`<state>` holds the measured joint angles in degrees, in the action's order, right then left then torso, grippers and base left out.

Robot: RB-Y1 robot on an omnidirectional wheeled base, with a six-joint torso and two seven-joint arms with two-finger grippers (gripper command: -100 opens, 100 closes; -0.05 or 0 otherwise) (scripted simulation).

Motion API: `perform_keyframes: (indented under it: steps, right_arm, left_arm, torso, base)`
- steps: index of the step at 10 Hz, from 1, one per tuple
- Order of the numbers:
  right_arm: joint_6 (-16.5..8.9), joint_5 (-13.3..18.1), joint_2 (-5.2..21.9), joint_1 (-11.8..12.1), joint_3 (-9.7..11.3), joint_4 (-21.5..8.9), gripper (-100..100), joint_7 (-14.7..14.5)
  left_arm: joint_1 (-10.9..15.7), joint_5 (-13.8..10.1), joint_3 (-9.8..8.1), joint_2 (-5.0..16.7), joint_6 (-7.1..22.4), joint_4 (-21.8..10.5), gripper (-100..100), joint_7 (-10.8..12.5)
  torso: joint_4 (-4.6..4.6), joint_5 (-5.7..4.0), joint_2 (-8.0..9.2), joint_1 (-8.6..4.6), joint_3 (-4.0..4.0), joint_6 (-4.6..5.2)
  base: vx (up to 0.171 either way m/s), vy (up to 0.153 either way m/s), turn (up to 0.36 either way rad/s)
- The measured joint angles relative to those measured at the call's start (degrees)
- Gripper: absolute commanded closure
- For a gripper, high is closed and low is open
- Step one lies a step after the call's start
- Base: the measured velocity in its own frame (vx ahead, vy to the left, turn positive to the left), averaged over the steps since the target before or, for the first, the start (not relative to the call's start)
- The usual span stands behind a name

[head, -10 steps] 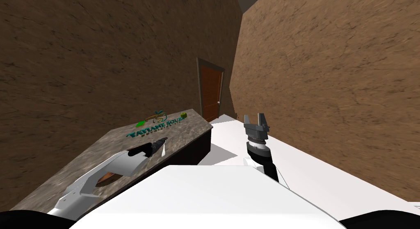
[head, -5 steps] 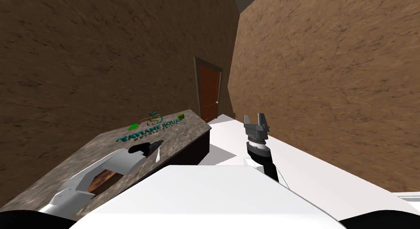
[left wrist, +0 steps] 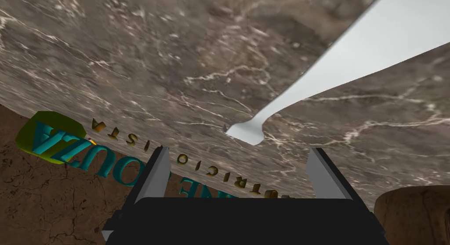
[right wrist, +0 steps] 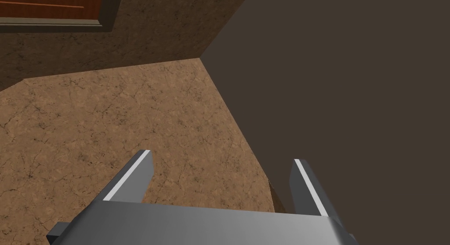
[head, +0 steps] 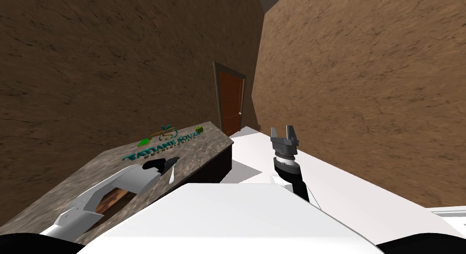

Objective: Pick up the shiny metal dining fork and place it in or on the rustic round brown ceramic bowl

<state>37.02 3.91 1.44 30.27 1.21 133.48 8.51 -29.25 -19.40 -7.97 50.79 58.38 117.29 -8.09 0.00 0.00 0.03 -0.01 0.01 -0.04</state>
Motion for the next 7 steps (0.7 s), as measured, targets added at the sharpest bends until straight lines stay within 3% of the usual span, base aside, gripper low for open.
perform_keyframes:
  steps: [2,3,7]
  right_arm:
    - [0.00,0.00,0.00,0.00,0.00,0.00,0,0.00]
    - [0.00,0.00,0.00,0.00,0.00,0.00,0,0.00]
    - [0.00,0.00,0.00,0.00,0.00,0.00,0,0.00]
  left_arm:
    - [0.60,0.45,0.50,-0.63,-1.39,-2.20,-100,-0.35]
    - [0.65,0.46,0.53,-0.65,-1.53,-2.34,100,-0.40]
    - [0.63,0.48,0.48,-0.62,-1.49,-2.35,100,-0.40]
  torso:
    - [-0.01,0.01,-0.04,0.04,-0.02,-0.01]
    - [0.00,0.00,-0.01,0.00,-0.01,-0.02]
    - [-0.02,0.03,-0.06,-0.05,-0.04,0.05]
  base:
    - [0.015,0.014,-0.024]
    - [0.000,0.000,0.000]
    - [-0.001,0.001,0.005]
